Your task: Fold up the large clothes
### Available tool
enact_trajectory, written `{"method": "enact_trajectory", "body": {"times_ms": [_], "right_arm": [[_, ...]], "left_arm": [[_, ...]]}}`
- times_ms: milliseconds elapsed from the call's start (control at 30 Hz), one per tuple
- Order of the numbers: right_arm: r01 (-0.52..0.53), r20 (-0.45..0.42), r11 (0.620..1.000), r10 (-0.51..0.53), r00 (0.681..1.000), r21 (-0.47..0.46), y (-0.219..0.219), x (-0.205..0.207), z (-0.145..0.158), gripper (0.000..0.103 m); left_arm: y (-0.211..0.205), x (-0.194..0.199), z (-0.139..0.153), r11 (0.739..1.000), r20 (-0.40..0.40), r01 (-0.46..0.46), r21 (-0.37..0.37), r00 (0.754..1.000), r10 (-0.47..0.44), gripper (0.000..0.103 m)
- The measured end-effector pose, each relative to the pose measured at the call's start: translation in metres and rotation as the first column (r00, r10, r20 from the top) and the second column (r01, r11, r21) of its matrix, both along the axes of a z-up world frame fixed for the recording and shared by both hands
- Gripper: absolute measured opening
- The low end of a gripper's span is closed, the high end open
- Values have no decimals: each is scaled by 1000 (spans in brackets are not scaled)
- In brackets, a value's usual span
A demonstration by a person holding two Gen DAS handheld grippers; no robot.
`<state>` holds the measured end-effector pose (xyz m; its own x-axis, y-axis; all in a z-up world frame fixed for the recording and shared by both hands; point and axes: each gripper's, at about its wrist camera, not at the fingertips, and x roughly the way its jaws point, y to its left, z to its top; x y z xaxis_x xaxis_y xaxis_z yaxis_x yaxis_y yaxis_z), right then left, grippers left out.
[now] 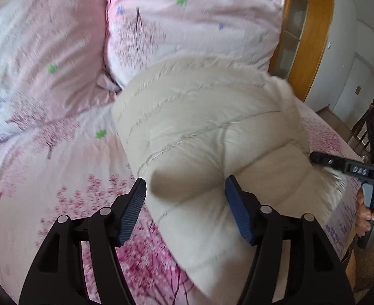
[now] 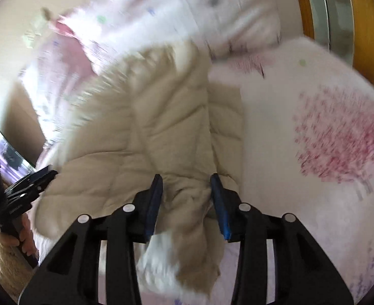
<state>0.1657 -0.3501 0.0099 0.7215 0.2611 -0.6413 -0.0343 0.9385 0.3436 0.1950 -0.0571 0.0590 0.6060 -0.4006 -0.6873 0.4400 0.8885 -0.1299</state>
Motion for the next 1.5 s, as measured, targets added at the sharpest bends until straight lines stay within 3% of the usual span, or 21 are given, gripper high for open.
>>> {"method": "enact_trajectory", "body": {"times_ms": [133,200,367,600,733,800,900,1033,1100,1133,1167,1267,1500], "right_arm": [[-68,114,997,66,991,18,3,-33,20,40],[-114,121,993,112,986,7,10,-41,21,40],[-99,0,991,99,995,-89,25,-35,-6,39],[-65,-114,998,66,991,11,10,-19,-33,39],[-78,-148,997,77,986,0,13,-15,-19,43],[-76,-119,993,86,989,89,2,-8,-3,50],[-30,-65,974,46,997,223,-20,14,17,59],[61,-102,960,-35,994,272,-37,62,19,60],[59,-126,941,-18,992,332,-39,86,11,48],[53,-128,939,-9,992,339,-37,93,9,25],[63,-137,944,-19,990,325,-36,97,7,14],[139,-180,952,-91,979,274,-40,111,-7,8],[252,-304,951,-189,934,181,-43,126,-35,6]], "left_arm": [[4,-26,12,999,39,38,-9,999,-37,66],[0,-33,10,998,35,58,6,998,-58,66],[-10,-29,-6,997,-9,66,30,998,-66,66],[-16,-17,-29,998,-77,54,12,996,-53,74],[1,-15,-20,995,-103,53,-86,993,-62,73],[18,-9,-13,986,-118,26,-167,992,-46,73],[38,8,-9,974,-138,-43,-221,990,12,73],[49,30,-14,962,-191,-106,-253,980,58,74],[51,39,-19,956,-219,-123,-266,974,65,76],[51,43,-21,955,-227,-129,-269,971,68,78],[51,45,-21,953,-234,-135,-273,970,70,78],[49,52,-22,944,-244,-127,-303,968,52,81],[34,63,-24,942,-248,-89,-324,969,6,84]]}}
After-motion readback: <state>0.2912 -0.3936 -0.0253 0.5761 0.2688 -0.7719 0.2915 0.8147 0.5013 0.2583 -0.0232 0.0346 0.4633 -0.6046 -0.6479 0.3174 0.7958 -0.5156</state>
